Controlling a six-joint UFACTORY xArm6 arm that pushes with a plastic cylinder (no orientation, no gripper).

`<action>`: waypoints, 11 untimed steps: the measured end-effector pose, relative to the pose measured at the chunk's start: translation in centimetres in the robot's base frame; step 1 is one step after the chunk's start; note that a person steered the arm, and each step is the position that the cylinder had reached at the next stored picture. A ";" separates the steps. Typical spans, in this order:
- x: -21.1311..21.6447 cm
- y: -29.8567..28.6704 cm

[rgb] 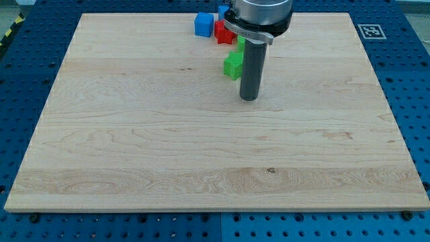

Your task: Place the green star diagonal to the green circle

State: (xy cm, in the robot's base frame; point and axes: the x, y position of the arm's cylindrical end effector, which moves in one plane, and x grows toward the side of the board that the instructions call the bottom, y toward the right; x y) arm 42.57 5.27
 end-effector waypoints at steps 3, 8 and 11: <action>-4.8 -0.2; -7.4 -1.5; -7.3 3.5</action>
